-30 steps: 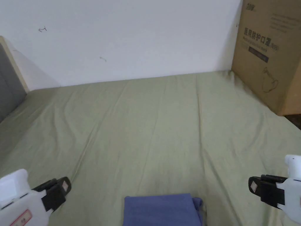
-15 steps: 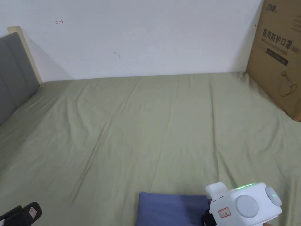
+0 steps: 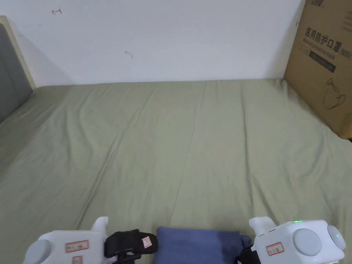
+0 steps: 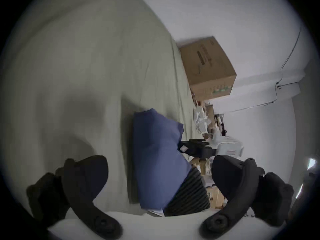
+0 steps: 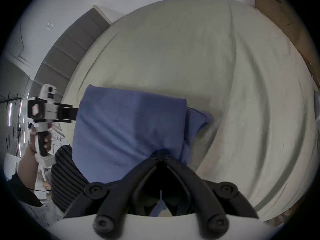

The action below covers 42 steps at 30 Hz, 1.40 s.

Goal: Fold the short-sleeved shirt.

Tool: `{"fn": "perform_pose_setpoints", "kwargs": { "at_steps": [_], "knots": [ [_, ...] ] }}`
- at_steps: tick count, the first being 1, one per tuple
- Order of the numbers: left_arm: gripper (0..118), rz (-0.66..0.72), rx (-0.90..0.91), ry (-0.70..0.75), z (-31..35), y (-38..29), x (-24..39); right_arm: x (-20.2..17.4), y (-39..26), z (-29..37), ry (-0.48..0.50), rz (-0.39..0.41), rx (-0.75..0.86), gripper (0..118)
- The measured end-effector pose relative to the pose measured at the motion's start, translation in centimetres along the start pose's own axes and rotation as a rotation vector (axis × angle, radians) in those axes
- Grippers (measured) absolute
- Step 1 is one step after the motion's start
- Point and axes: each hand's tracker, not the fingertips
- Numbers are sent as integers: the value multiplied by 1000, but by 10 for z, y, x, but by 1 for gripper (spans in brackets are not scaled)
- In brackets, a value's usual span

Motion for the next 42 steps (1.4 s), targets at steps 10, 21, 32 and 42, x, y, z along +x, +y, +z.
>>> {"fn": "perform_pose_setpoints", "kwargs": {
  "at_steps": [10,21,32,42],
  "knots": [
    [118,196,-159,-425,-94,-13,-24,17,-3,0,76,-103,-4,0],
    [24,75,-76,-178,-78,-20,-19,20,-10,3,104,-140,31,0],
    [24,-153,58,121,116,35,13,-23,-13,81,110,-18,215,0],
    [47,-229,100,881,255,90,-31,-31,-8,85,32,6,223,0]
  ]
}}
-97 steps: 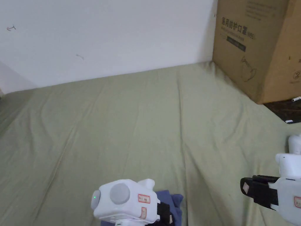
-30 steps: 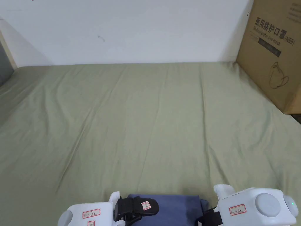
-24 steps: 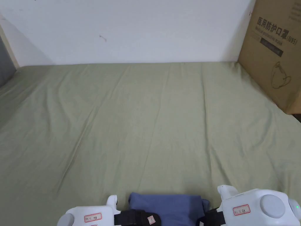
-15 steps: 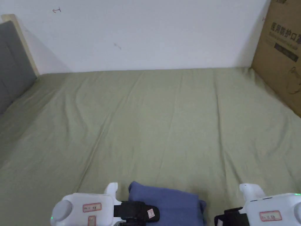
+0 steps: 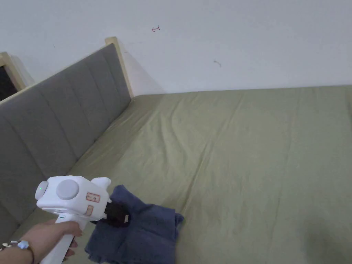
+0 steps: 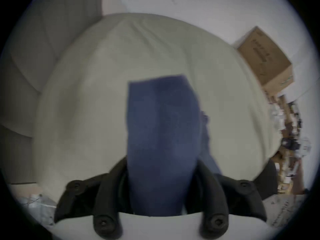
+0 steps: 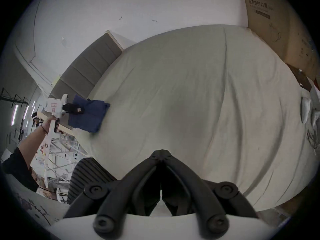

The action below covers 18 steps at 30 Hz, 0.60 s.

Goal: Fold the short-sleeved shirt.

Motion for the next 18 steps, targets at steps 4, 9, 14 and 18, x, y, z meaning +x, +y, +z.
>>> {"fn": "perform_pose_setpoints", "kwargs": {
  "at_steps": [4,9,14,18],
  "knots": [
    [114,8,43,202,20,3,-22,2,0,1,-6,-15,-2,0],
    [112,93,128,206,47,-4,-48,5,3,2,-15,-24,9,0],
    [107,54,107,187,37,-8,-27,3,5,4,-12,-17,22,0],
    [2,-19,149,-52,36,-23,78,2,5,5,-7,-13,21,0]
  ]
}}
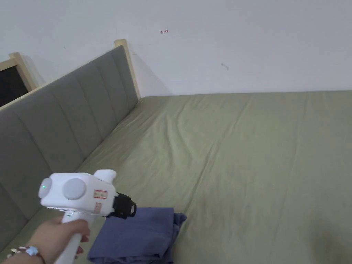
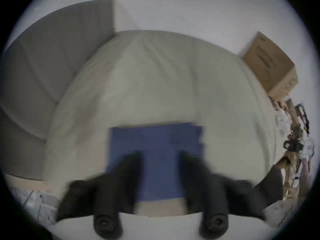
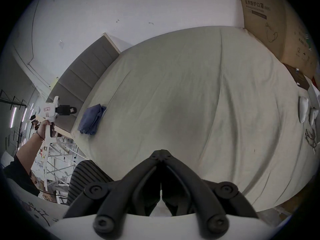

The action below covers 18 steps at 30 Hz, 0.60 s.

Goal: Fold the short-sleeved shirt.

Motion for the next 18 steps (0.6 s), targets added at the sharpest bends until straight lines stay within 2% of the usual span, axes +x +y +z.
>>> {"fn": "perform_pose_setpoints", "kwargs": {
  "at_steps": [2,4,7,9,11,13,16,18],
  "knots": [
    [2,-60,48,-44,-1,-6,63,-2,1,4,-7,4,-5,0],
    [2,-49,72,-147,-5,10,113,-6,5,12,-19,9,-4,0],
    [2,-27,157,-212,3,23,185,-13,15,29,-39,21,33,0],
    [2,-89,316,-247,23,31,230,-23,30,50,-57,41,164,0],
    [2,-152,565,-218,49,25,267,-33,45,73,-74,35,312,0],
    [2,-165,707,-177,71,29,292,-45,56,101,-86,34,485,0],
    [2,-185,879,-103,97,22,323,-54,65,132,-188,78,745,0],
    [2,-200,987,-30,107,16,331,-61,62,147,-258,138,888,0]
  ]
}}
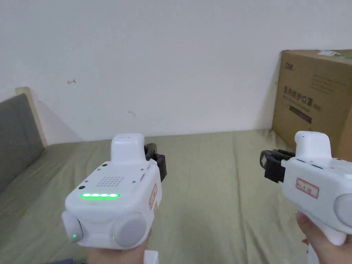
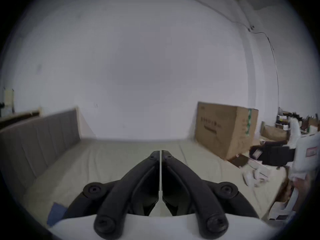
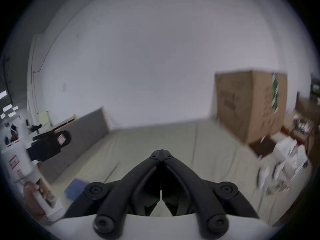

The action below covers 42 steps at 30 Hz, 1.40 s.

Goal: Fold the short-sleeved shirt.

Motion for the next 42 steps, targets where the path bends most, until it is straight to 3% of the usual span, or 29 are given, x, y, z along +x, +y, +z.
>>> {"fn": "perform_pose_setpoints", "kwargs": {
  "at_steps": [4,6,7,8,9,10,11,13,20,42],
  "knots": [
    [2,-16,91,76,23,0,9,3,-1,15,-72,50,153,0],
    [13,-2,104,78,34,-4,7,6,-3,17,-84,47,138,7],
    [25,4,110,75,37,-6,4,6,-5,19,-103,60,139,27],
    [44,9,106,78,39,-7,1,6,-8,22,-140,77,149,52],
    [83,6,98,79,41,-7,2,6,-11,24,-163,87,153,71],
    [109,-2,84,88,40,-8,1,7,-14,25,-155,84,160,80],
    [118,-7,74,90,40,-9,-1,8,-17,26,-156,84,169,88],
    [118,1,98,91,43,-15,-1,9,-19,27,-172,92,177,117],
    [118,-9,43,145,45,-25,-7,11,-24,31,-186,128,179,118],
    [118,111,-17,153,43,-18,-30,1,-25,25,-182,136,130,118]
  ]
}}
